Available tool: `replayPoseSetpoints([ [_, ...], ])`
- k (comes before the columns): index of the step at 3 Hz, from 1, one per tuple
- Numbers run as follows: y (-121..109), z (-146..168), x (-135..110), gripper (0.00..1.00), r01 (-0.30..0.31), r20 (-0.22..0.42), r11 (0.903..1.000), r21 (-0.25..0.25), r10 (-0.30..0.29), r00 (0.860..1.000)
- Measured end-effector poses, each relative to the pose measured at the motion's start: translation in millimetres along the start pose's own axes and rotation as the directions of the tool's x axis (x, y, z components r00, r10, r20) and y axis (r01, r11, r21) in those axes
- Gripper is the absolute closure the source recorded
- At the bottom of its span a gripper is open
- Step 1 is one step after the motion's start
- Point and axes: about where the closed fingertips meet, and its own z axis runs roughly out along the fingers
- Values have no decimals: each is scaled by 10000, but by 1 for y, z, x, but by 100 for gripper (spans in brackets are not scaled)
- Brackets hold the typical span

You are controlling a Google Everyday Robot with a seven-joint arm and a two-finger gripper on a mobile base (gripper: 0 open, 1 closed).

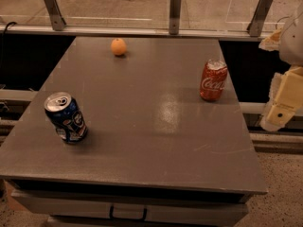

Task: Pick coke can

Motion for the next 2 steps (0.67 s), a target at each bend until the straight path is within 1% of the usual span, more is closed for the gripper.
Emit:
replayPoseSetpoints([
  [1,-6,1,-1,0,45,149,9999,137,-47,9999],
  [2,-32,18,-1,0,4,902,9998,219,-23,9959],
])
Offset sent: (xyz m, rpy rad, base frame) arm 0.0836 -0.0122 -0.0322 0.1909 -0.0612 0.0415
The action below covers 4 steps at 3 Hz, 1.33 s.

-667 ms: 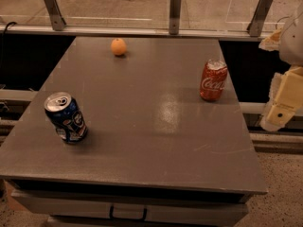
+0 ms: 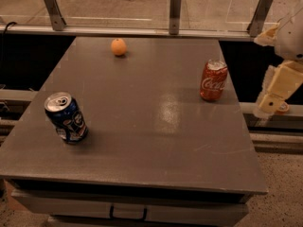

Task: Pick coke can

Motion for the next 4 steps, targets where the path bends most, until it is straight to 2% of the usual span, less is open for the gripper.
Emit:
replayPoseSetpoints([
  [1,-29,36,-7,0,-36,1352,9995,-302,77,9908],
  [2,-46,74,-21,0,106,2797,9979,-641,78,9600],
  [3,-63,103,-30,0,109,4033,9960,-881,257,9147],
  [4,-75,122,-39,0,24,4908,9932,-1160,552,8695],
])
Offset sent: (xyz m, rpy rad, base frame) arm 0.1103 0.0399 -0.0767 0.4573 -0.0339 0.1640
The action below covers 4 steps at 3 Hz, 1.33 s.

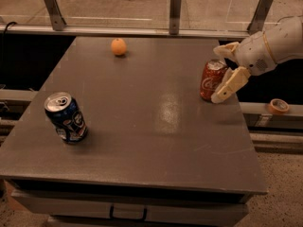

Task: Pick coke can

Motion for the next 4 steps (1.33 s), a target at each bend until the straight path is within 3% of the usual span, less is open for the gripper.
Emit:
replayPoseSetpoints([
  [2,-8,18,11,41,-860,1078,9953,-451,904,9900],
  [3,20,33,-17,72,-716,1789,9821,-1744,1031,9784],
  [4,59,52,-55,96,-247,2546,9470,-3203,1112,9606],
])
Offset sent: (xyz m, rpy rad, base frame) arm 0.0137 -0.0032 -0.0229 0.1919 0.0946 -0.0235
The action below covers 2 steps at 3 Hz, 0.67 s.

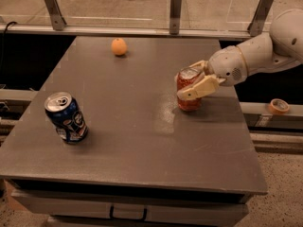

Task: Pick coke can

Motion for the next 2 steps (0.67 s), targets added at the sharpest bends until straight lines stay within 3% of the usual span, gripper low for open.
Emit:
replayPoseSetpoints([
  [1,48,45,-47,100,625,786,9812,-1827,-487,9957],
  [2,51,49,-51,100,671,888,9790,-1924,-508,9948],
])
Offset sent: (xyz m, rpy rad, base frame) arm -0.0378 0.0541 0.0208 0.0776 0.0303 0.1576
